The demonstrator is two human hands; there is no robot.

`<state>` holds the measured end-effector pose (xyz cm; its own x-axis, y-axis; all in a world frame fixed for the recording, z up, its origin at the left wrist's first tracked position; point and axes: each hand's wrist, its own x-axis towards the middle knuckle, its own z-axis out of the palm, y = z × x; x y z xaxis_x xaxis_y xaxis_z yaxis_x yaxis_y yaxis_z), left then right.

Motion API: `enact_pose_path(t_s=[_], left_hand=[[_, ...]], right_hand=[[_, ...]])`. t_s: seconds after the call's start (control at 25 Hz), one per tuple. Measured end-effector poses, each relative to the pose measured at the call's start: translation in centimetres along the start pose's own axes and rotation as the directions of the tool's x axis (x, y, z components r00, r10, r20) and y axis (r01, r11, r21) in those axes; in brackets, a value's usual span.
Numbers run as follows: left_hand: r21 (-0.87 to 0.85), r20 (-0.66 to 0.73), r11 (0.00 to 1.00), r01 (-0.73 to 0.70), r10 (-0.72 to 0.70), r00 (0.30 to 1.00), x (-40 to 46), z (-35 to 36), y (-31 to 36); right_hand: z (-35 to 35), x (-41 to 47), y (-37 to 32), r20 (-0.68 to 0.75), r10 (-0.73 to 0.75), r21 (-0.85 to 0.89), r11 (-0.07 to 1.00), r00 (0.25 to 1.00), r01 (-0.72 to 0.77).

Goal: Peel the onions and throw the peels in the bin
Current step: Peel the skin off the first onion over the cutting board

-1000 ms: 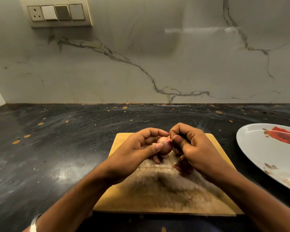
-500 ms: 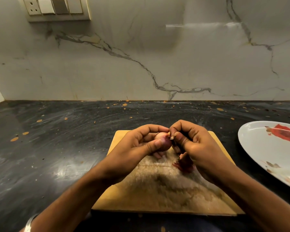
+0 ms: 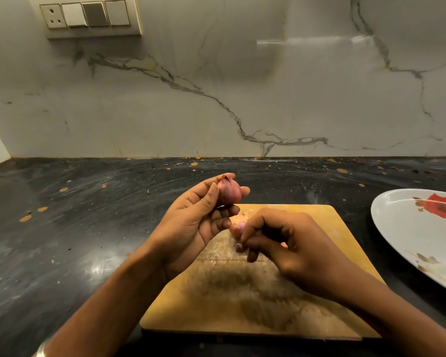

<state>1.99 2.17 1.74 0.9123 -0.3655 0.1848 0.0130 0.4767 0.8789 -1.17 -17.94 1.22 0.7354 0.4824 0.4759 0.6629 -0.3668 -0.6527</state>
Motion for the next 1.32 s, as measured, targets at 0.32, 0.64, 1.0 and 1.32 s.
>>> enact_pose_path(t_s=[0.32,0.64,1.0,1.32], left_hand=[[0.032,-0.06,0.998,0.057,-0.055,0.997,0.1,0.3,-0.7],[0.044,-0.06,0.999,0.009,-0.006,0.998,-0.1,0.6,-1.2],[0.281,-0.074,0.955,-0.096,0.121,0.99,0.0,0.0,-1.9],[0.406,-0.035,0.898,-0.17,0.201,0.979,-0.6,0.9,-2.1]], right_hand=[[0.2,0.1,0.5,-0.021,-0.143,-0.246,0.96,0.989,0.134],[-0.5,2.5,-0.6,-0.349,0.236,0.253,0.956,0.907,-0.152],[-1.5,2.2,-0.1,-0.211,0.33,0.34,0.907,0.92,-0.247],[-0.6,1.8,0.4,-0.365,0.19,0.102,0.981,0.912,-0.163]])
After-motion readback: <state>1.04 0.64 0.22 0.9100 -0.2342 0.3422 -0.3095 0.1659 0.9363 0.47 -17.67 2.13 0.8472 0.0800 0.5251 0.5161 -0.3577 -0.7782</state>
